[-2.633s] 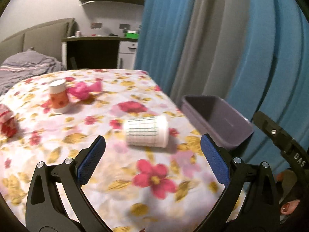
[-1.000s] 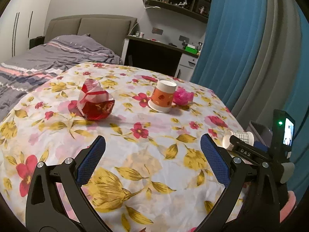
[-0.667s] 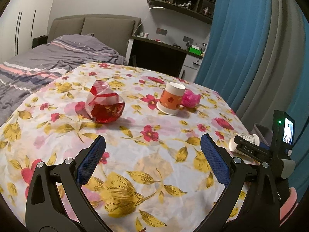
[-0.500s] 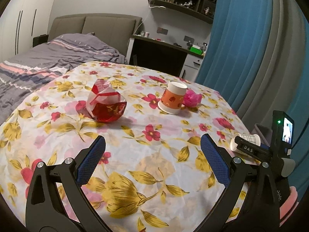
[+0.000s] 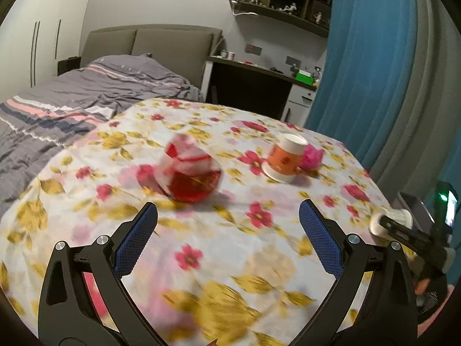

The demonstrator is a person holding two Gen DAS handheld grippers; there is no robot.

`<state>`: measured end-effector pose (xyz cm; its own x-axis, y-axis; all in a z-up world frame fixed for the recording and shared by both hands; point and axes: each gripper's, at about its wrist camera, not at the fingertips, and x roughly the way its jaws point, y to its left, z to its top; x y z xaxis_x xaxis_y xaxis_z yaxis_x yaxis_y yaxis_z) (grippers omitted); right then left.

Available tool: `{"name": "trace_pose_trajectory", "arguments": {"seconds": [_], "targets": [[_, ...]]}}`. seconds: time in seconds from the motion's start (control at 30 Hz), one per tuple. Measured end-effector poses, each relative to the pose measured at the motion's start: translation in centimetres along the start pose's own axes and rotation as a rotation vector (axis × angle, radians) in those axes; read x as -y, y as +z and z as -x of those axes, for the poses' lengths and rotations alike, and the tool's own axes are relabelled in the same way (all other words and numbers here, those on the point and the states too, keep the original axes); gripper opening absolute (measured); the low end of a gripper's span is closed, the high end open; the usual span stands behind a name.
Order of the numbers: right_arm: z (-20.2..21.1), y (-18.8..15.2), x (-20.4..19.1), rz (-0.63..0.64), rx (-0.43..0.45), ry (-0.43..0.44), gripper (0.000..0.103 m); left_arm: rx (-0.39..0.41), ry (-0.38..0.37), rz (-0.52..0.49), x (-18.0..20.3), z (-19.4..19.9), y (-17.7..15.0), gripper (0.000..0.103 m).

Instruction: Collect trash

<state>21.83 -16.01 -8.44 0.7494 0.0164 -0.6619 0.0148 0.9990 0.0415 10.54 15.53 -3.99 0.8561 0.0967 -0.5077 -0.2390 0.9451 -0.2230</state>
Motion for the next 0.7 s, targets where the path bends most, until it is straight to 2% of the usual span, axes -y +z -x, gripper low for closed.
{"name": "trace_pose_trajectory", "arguments": {"seconds": [0.13,0.33,0.43,0.63,0.7], "targets": [[1.0,-0.2,0.3,-0.012,0.018,0.037,0.075,-0.008,0.026,0.024,-2.0,-1.7,1.9,0.097],[2.2,-0.6,-0.1,-0.012,0.03,0.087,0.075,-0.07,0.008,0.055,-3.3,-6.1,3.7,0.097],[2.7,-0.9,-0.5,0.008,0.036,0.098,0.075,-0.104,0.001,0.072,-3.8,-8.1,4.0,0.091],[3.3,-1.0,-1.3,0.034,0.046,0.123,0.075,-0.191,0.0,0.094,-4.3,-11.0,3.3,0.068],[3.4,-1.0,-1.7,0.042,0.052,0.131,0.075,-0.213,-0.014,0.11,-4.3,-11.3,2.8,0.054]]}}
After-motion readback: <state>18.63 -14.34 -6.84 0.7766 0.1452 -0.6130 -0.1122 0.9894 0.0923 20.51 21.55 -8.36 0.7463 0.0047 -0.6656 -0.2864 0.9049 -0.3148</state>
